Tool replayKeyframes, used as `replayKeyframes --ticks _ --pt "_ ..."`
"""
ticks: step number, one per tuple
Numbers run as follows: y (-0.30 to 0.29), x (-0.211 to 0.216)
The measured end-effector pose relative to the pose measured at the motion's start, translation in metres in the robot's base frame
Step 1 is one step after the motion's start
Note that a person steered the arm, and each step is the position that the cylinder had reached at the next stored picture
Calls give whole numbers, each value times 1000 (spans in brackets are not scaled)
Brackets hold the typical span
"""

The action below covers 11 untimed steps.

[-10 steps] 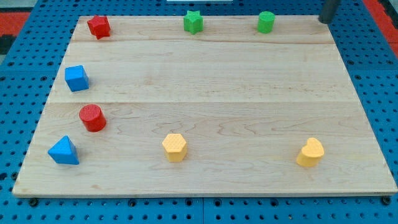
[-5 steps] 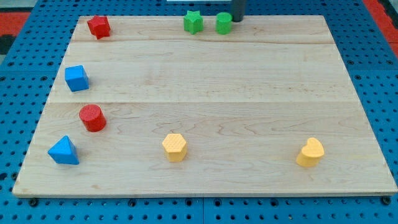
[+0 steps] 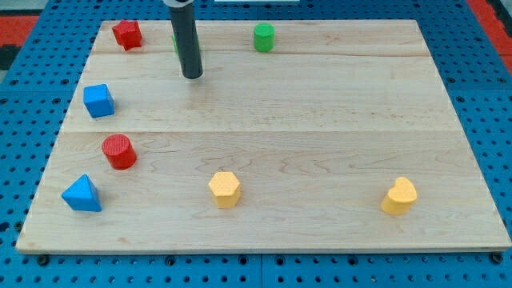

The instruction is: Move yellow heart to the center

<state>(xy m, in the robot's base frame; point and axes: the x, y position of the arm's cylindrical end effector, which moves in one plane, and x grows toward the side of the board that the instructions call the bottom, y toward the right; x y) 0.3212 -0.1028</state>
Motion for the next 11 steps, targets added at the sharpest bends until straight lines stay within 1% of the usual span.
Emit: replayKeyframes --ticks 1,2,3,4,5,6,7,8,9,10,11 --pt "50 -39" --pt "25 -86" --pt "-32 -85" --pt "-73 -56" --pt "-85 2" --pt "-78 49" --pt "-70 8" --pt "-35 43" --pt "-68 112" --pt "-79 167" --pt "-75 158"
